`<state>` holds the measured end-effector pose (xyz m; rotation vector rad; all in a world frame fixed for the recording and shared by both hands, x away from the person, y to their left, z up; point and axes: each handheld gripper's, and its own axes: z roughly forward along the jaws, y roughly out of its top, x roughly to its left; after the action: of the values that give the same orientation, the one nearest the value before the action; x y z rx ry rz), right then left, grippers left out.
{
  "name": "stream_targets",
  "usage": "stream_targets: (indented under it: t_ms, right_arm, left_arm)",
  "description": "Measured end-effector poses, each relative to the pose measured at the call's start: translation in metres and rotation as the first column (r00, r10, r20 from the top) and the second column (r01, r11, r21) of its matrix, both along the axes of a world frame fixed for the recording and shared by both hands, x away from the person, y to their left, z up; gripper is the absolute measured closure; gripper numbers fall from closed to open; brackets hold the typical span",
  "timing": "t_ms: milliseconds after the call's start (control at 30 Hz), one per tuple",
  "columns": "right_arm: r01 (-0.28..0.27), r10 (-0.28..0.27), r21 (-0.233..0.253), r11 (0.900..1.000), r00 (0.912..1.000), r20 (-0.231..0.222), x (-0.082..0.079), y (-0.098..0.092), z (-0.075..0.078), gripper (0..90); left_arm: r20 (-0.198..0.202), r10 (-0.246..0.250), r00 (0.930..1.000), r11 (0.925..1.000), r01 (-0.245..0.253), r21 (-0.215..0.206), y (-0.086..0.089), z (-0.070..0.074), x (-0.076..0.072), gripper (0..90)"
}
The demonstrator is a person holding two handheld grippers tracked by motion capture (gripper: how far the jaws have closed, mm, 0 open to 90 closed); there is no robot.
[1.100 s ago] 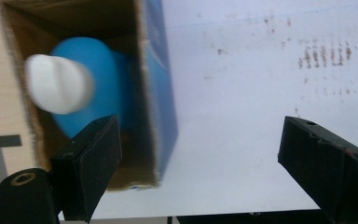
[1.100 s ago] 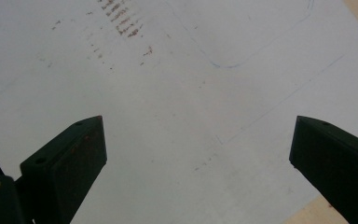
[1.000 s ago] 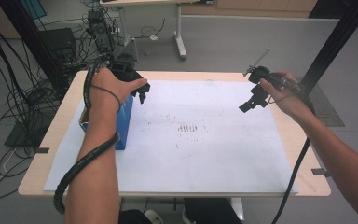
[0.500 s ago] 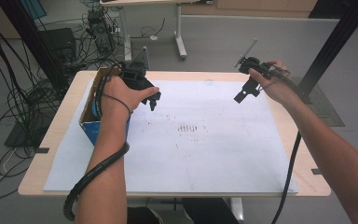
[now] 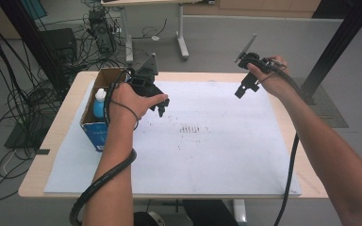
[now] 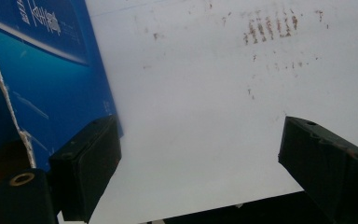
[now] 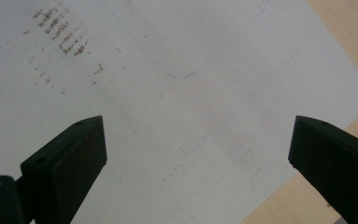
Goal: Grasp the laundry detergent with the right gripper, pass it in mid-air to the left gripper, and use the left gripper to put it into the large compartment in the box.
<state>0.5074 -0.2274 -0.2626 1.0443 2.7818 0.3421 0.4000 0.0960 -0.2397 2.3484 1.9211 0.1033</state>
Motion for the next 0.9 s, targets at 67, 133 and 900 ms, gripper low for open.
stream_targets:
  t_ms: [67, 133, 900]
  right_arm:
    - [0.001, -0.001, -0.003, 1.000, 1.0000, -0.002, 0.0003, 0.0010, 0.0003, 4.0]
    - [-0.003, 0.003, -0.006, 1.000, 1.0000, 0.005, 0.0007, 0.0017, 0.0013, 4.1]
    - [0.008, -0.008, -0.027, 1.000, 1.0000, 0.005, -0.0006, -0.0014, 0.0078, 4.1]
  left_arm:
    - [-0.001, 0.004, 1.0000, 1.0000, -0.004, 0.003, 0.0008, -0.0012, -0.0008, 13.4]
    - [-0.004, 0.001, 1.0000, 1.0000, -0.001, 0.005, 0.0012, -0.0025, -0.0009, 13.4]
    - [0.001, -0.023, 0.9997, 0.9997, 0.023, 0.001, -0.0071, -0.0064, -0.0010, 13.4]
